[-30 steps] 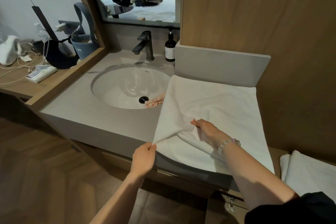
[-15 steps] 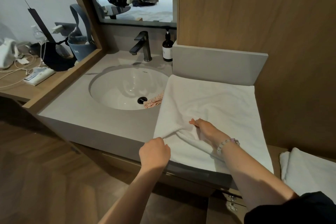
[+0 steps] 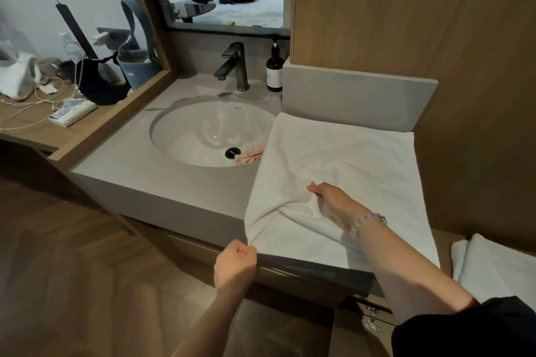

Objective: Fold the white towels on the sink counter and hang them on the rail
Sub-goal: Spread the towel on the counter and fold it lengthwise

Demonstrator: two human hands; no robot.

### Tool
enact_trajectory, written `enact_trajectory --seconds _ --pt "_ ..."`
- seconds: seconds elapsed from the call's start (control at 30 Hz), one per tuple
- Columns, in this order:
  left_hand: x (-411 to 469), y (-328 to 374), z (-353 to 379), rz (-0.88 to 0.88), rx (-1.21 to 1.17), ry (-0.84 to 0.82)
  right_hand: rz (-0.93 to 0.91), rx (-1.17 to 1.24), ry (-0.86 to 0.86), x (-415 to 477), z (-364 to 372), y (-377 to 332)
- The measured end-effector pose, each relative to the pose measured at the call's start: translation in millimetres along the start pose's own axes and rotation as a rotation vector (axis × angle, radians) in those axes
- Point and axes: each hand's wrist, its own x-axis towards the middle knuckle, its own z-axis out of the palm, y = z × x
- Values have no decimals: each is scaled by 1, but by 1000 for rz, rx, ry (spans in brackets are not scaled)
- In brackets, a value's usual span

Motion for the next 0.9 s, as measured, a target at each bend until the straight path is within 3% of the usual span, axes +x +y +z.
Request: enact_trajectory --seconds 0.2,0.37,0.67,0.9 --pt "11 24 -5 367 314 153 -34 -29 20 -3 -1 -1" --pt "26 42 -3 527 505 168 -19 0 10 -5 2 -3" --pt "14 1 -17 392 191 251 -31 69 5 -8 3 -6" --pt "5 -9 -3 229 30 268 -43 -40 17 -13 4 -9"
